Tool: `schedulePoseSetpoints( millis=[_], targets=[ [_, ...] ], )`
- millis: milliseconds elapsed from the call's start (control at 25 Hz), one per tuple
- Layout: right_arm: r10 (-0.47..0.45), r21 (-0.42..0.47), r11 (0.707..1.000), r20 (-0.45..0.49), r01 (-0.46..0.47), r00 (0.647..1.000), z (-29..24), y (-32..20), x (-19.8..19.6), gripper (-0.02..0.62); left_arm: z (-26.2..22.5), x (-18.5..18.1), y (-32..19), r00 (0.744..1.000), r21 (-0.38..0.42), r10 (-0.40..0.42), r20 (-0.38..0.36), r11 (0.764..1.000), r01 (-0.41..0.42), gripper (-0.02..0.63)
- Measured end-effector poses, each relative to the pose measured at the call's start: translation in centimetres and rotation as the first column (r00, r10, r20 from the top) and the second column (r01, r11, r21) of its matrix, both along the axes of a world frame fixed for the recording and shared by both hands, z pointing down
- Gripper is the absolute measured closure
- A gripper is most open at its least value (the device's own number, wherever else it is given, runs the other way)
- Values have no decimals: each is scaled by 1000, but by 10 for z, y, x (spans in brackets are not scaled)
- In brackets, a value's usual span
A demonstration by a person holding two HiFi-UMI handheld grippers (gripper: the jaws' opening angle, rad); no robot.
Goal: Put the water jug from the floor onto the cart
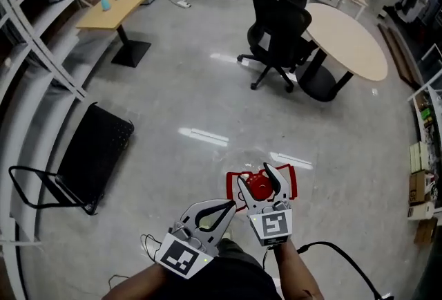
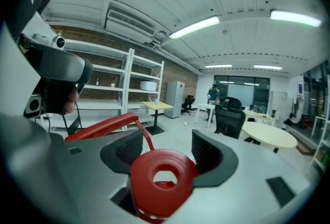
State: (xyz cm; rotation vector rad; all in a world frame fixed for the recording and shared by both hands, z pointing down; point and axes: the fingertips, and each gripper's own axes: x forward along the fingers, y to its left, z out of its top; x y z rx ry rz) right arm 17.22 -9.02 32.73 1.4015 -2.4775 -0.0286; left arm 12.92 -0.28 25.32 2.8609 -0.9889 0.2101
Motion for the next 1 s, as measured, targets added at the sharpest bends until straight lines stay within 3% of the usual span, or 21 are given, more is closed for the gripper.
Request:
schedulePoseSetpoints(
  millis=[160, 320, 440, 640, 1000],
  targets=[
    [-200, 10, 980, -30, 201, 979, 3, -2, -63, 296, 2, -51, 5, 976, 10, -216, 8, 976, 216, 601],
    [-349, -46, 936, -4, 348, 937, 3, 6, -149, 296, -5, -129, 20, 914, 11, -405, -3, 914, 405, 601],
    [-445, -69, 894, -3, 443, 896, 7, 13, -218, 296, -7, -187, 29, 864, 23, -504, -7, 863, 504, 601],
    [-563, -80, 823, 28, 563, 826, 12, 22, -347, 296, -8, -298, 38, 802, 52, -597, -14, 801, 597, 601],
    [-665, -62, 740, 81, 670, 742, 8, 16, -613, 297, -12, -538, 41, 714, 73, -700, 2, 712, 698, 601]
  ],
)
